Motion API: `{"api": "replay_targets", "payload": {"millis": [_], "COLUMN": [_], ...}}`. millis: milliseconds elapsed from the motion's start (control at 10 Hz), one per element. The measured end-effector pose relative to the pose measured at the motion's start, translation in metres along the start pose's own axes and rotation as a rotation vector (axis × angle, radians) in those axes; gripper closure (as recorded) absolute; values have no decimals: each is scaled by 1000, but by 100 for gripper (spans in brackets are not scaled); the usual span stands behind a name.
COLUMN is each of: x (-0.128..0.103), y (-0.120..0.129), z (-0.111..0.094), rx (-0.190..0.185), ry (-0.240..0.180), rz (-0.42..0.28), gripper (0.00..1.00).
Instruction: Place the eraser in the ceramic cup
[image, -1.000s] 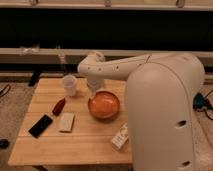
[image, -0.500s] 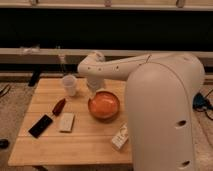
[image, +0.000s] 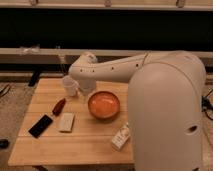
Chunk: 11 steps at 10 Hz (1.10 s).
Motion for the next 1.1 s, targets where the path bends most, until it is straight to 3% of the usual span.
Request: {"api": "replay_targets", "payload": {"millis": [400,700,1100], "x": [-10,-20,-50], "y": [71,128,193], "z": [-13,-17,-8], "rx": [-104,-150,-135], "ry": [-43,-60,-86], "rz": [-141,-297,-576], "gripper": [34,34,34]}}
